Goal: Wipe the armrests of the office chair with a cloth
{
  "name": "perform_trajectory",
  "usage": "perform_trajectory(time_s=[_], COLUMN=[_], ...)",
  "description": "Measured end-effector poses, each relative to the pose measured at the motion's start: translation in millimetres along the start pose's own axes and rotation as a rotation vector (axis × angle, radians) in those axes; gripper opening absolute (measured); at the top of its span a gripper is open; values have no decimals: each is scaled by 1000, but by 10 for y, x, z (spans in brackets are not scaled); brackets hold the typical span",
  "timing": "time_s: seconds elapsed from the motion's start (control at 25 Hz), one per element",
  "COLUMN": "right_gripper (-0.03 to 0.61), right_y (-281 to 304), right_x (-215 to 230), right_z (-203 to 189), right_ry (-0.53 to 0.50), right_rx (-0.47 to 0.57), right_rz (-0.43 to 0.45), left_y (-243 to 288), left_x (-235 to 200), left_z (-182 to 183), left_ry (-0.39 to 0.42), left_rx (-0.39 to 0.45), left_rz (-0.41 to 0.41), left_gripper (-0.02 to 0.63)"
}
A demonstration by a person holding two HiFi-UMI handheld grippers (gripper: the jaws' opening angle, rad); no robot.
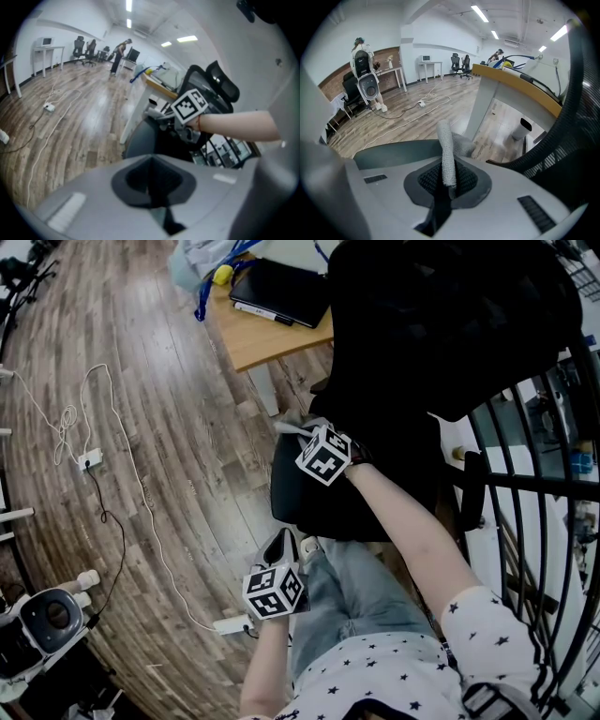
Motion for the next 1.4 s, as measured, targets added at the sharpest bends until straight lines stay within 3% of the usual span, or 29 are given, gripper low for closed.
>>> perform_trajectory(time_s=[1.4], right_gripper=[25], right_y=[-178], right_x=[-849], right_z=[-84], right_ry=[-40], right_rx=[-5], right_rz=[66], left_y=[-378], left_x=[-42], left_z=[-236], left_ry=[16], left_rx=[26], left_rz=[-9], left_gripper=[8])
Point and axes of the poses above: the fingertips, and each gripper's own axes: y forward along the fingers, x to its right, z out of its top, the point moved 8 cm from there along -y, backward along the fingers, and after that the axes turned 7 degrees about -y, right-handed, at the moved point
